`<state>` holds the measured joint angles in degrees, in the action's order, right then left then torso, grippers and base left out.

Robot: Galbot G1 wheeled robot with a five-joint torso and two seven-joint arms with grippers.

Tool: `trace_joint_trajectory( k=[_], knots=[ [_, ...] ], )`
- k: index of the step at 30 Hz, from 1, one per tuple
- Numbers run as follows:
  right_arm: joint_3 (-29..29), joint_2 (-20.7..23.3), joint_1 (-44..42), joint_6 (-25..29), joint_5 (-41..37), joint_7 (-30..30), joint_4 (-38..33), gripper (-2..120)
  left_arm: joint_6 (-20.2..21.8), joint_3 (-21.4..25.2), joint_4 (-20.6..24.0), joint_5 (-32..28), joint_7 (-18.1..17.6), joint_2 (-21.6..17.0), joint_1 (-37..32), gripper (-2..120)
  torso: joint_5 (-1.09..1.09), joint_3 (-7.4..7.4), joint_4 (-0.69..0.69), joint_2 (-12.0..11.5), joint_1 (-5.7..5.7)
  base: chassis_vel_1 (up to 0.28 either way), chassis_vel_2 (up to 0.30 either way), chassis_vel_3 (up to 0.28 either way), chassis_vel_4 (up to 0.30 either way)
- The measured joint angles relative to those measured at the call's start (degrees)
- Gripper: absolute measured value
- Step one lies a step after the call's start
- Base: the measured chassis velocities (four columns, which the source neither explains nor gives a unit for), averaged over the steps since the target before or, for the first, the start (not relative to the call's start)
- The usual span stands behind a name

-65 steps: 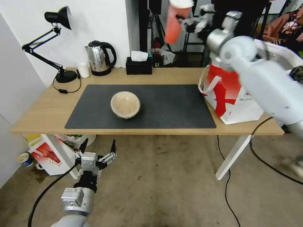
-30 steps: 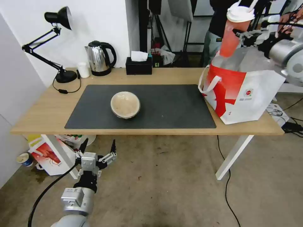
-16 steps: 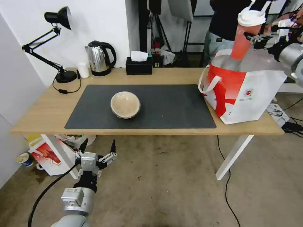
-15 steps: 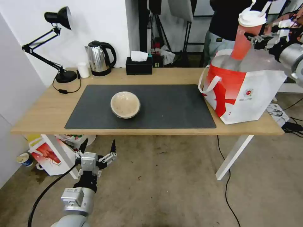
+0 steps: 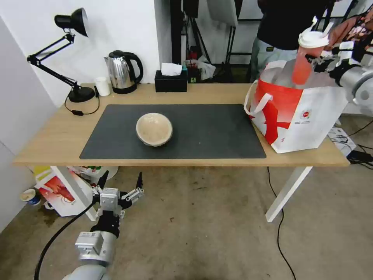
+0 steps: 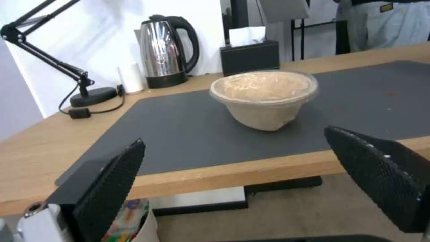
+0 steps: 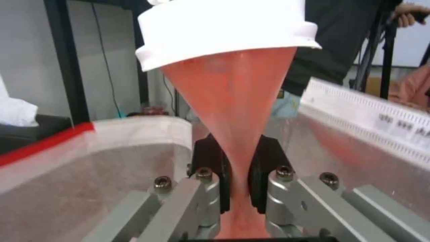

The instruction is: Pick up the trash from the table and place it into the takeout bag.

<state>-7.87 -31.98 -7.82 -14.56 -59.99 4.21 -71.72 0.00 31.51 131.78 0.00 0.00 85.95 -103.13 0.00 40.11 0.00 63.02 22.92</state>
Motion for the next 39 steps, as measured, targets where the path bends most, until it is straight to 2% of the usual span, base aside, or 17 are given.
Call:
trace_joint_trajectory(
  k=[10,27,30,34,35,38,39],
  knots=[
    [-1.0,-0.8,-0.1,-0.1,1.0,-1.8,1.6,7,0.0,0.0,0.0,0.0,0.0,0.0,0.0,100,0.00,0.00,-0.01,0.0,0.00,0.000,0.000,0.000,0.000],
    [-2.2,-1.4,-0.6,-0.9,2.6,-8.2,0.9,7,0.0,0.0,0.0,0.0,0.0,0.0,0.0,100,0.00,0.00,0.00,0.0,0.00,0.000,0.000,0.000,0.000],
    [-2.2,-1.4,-0.4,-1.3,2.6,-8.6,0.2,12,0.0,0.0,0.0,0.0,0.0,0.0,0.0,100,-0.01,0.00,-0.01,0.0,0.00,0.000,0.000,0.000,0.000],
    [-2.3,-1.5,-0.3,-1.5,2.4,-8.7,-0.8,30,0.0,0.0,0.0,0.0,0.0,0.0,0.0,100,0.00,0.00,0.00,0.0,0.00,0.000,0.000,0.000,0.000],
    [-2.3,-1.5,-0.3,-1.5,2.4,-8.7,-0.8,30,0.0,0.0,0.0,0.0,0.0,0.0,0.0,100,0.00,0.00,0.00,0.0,0.00,0.000,0.000,0.000,0.000],
    [-2.4,-1.5,0.0,-1.7,2.4,-8.6,-0.8,43,0.0,0.0,0.0,0.0,0.0,0.0,0.0,100,0.00,0.00,-0.01,0.0,0.00,0.000,0.000,0.000,0.000],
    [-2.4,-1.5,0.0,-1.7,2.4,-8.6,-0.8,43,0.0,0.0,0.0,0.0,0.0,0.0,0.0,100,0.00,0.00,-0.01,0.0,0.00,0.000,0.000,0.000,0.000]
  ],
)
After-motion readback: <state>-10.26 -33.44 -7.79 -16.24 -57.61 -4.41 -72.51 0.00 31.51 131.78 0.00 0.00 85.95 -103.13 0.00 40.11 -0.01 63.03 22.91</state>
